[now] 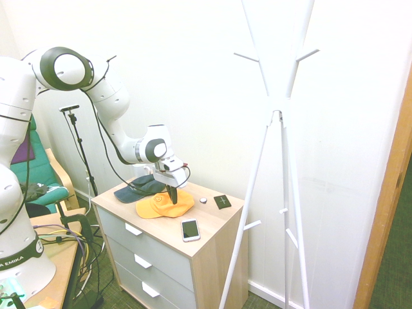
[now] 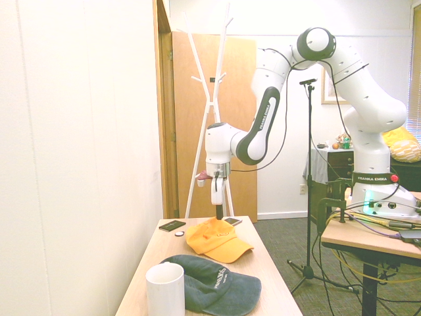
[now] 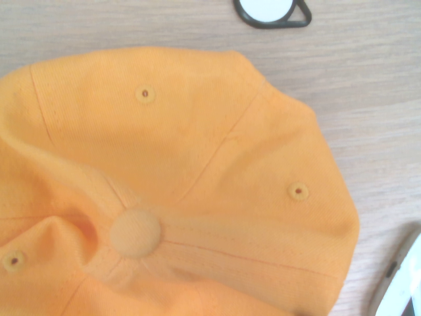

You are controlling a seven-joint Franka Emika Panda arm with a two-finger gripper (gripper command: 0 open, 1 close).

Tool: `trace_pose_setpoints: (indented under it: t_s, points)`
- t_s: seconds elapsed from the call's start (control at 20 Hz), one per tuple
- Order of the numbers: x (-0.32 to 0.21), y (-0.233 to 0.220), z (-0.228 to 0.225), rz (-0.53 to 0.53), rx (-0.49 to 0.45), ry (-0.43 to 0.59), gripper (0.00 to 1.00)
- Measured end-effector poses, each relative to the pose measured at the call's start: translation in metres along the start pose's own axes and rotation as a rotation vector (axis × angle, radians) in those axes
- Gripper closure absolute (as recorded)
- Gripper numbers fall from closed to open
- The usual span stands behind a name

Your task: Hang the cap

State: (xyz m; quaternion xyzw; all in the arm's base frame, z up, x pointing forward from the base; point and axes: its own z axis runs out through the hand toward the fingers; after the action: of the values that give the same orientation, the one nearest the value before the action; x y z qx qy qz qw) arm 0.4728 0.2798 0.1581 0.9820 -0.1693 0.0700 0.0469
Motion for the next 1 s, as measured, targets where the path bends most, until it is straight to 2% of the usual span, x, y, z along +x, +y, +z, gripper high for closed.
trace_pose_setpoints:
  t_s: [1.0]
  points:
    - [0.007,0.010,0.003,0.024,-0.007,0.013,0.00]
